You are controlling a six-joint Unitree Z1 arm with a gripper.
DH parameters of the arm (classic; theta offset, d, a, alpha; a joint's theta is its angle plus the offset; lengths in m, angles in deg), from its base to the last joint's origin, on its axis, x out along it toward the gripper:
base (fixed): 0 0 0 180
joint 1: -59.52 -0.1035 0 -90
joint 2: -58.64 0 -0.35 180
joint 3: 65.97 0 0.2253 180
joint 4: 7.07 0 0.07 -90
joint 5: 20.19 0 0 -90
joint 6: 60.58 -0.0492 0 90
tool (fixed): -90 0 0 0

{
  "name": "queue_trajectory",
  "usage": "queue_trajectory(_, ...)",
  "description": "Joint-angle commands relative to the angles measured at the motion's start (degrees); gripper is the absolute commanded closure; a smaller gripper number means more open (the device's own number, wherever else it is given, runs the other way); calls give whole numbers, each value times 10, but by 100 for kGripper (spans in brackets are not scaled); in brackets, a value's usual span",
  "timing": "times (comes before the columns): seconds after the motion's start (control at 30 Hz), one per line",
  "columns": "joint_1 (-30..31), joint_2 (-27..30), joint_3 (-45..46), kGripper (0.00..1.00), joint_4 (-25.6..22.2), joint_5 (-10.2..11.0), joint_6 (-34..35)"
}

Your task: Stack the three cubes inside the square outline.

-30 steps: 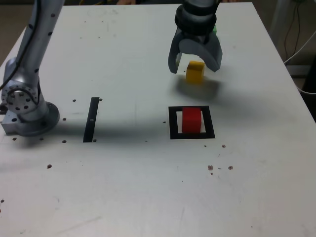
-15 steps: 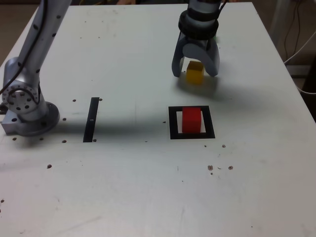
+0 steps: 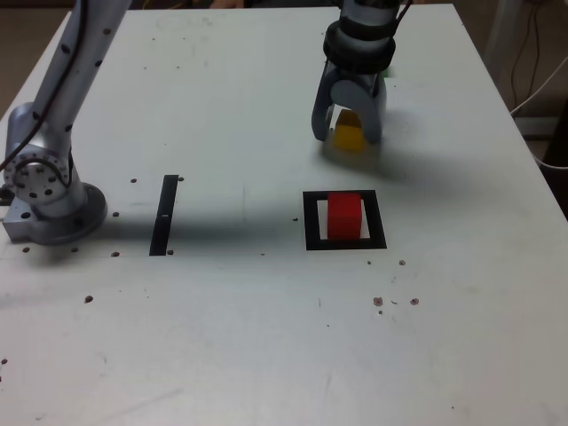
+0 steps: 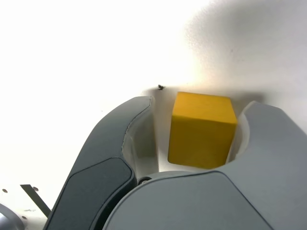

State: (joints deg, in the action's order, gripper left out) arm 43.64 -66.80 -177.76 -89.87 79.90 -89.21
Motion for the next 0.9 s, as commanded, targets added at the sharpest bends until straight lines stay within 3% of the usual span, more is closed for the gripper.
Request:
queue_trajectory(0.0, 0, -2, -4, 72, -3, -4, -3)
queue_trajectory(0.67, 2, 12, -30, 80, -59, -8, -10)
queue_trajectory(0.87, 41, 55, -28, 80, -83, -17, 43)
